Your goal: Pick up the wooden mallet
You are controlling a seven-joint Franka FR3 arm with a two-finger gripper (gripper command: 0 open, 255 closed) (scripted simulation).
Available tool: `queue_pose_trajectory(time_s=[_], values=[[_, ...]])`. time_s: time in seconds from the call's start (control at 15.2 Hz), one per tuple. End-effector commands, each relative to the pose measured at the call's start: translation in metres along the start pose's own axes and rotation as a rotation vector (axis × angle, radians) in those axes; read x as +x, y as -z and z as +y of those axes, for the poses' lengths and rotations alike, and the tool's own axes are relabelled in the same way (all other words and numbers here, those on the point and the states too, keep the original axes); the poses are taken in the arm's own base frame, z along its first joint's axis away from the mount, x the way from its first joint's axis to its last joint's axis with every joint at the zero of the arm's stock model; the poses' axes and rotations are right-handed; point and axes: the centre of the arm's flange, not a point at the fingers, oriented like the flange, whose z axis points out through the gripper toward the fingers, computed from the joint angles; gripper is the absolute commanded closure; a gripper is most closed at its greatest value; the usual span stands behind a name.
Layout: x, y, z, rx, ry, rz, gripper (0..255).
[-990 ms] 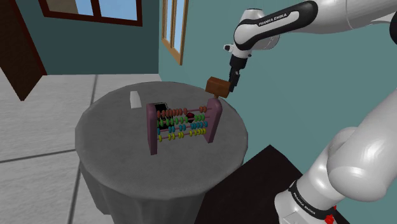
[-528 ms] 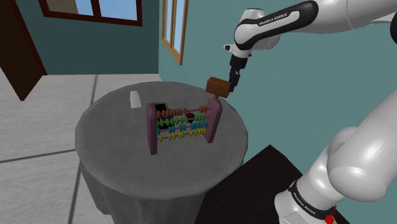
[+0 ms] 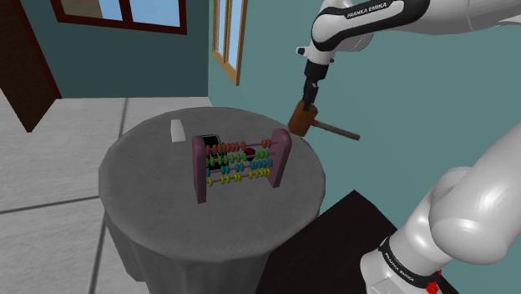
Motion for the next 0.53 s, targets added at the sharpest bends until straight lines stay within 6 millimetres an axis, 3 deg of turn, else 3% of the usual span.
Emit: queue_pose_trajectory(time_s=[0.0, 0.33, 0.46], values=[[-0.001, 0.011, 0.0, 0.0, 0.0, 0.0, 255], [-0.001, 0.038, 0.0, 0.0, 0.0, 0.0, 255], [-0.001, 0.039, 0.0, 0.0, 0.0, 0.0, 255]])
